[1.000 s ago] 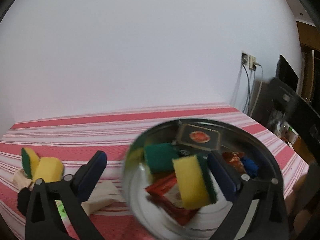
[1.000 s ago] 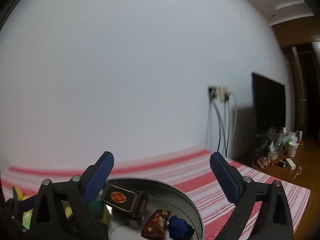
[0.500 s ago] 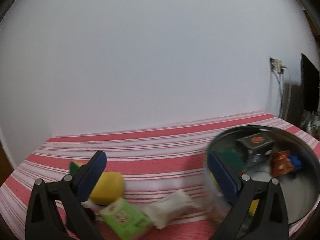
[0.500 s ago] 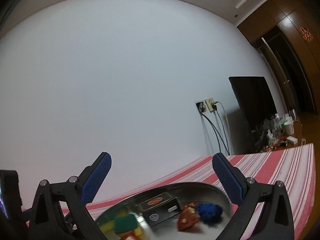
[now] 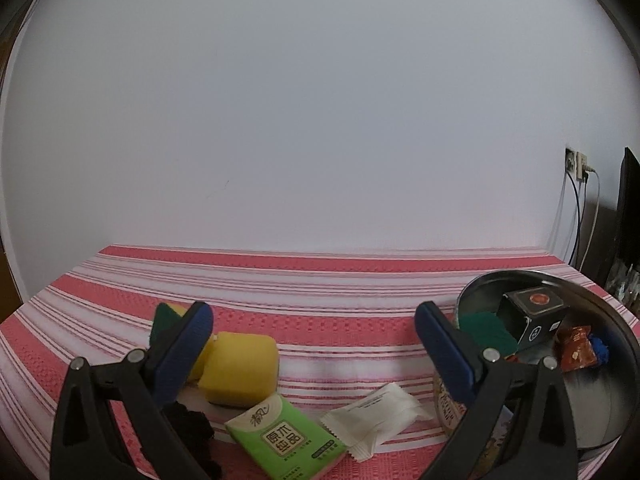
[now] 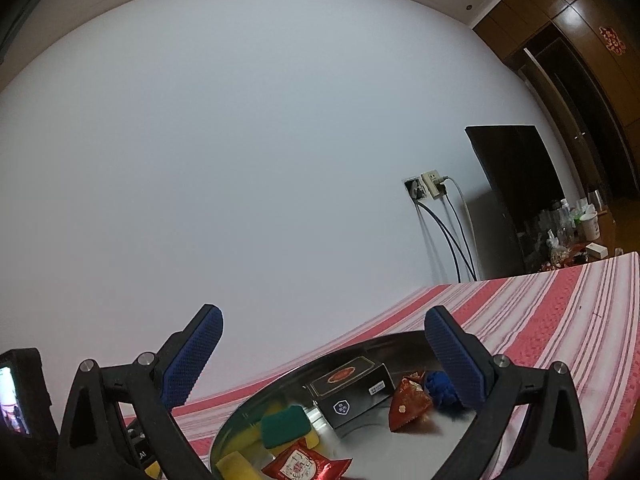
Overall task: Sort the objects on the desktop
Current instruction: 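Move both open tools back from the tin to the remaining sponges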
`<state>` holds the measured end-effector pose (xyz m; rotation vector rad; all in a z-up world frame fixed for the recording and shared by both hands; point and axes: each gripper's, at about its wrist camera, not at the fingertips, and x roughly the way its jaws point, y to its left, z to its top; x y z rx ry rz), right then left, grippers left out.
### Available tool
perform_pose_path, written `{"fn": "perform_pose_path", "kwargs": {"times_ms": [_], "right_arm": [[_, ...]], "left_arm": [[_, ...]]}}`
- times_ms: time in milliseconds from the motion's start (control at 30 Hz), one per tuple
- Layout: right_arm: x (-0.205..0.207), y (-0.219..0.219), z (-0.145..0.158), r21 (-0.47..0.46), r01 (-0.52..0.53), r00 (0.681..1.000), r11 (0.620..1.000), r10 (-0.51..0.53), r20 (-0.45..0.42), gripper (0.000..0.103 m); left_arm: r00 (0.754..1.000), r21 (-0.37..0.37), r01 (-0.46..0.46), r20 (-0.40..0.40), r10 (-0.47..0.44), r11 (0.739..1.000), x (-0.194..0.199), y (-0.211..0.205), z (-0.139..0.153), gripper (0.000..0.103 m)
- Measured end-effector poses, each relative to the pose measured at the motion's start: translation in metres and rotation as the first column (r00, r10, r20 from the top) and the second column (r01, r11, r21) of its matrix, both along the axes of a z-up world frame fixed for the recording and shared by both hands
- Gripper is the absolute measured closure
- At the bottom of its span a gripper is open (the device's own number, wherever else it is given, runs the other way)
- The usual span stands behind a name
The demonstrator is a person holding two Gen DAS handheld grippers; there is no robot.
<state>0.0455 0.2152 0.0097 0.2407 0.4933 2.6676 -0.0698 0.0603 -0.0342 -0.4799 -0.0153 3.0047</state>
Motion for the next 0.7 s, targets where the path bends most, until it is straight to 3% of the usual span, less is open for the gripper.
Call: {"fn": "perform_pose_path", "kwargs": {"times_ms": [133,467,700], "right_arm": [[0.001,-0.008,0.002,0.031,0.001,1.0,1.0,-0.001,-0.003,0.001],[-0.013,-0.043,0.005,0.103,-0.111,0.993,0.988,0.107,0.041,0.001],[-0.022,-0.058,0.004,0.086,-0.172,0.984,0.981,0.167,0.064,0.0]], "left_arm": [[1.0,0.0,-0.001,0.005,0.001,1.0,0.0,-0.001,-0.001,0.001],[0.999,-0.011,-0.038,0.007,0.038,0.999,-0.002,-0.021,-0.001,0.001],[0.997,-0.013,-0.083,0.005,0.083,0.996,-0.005,-0.043,0.0,0.001]]}}
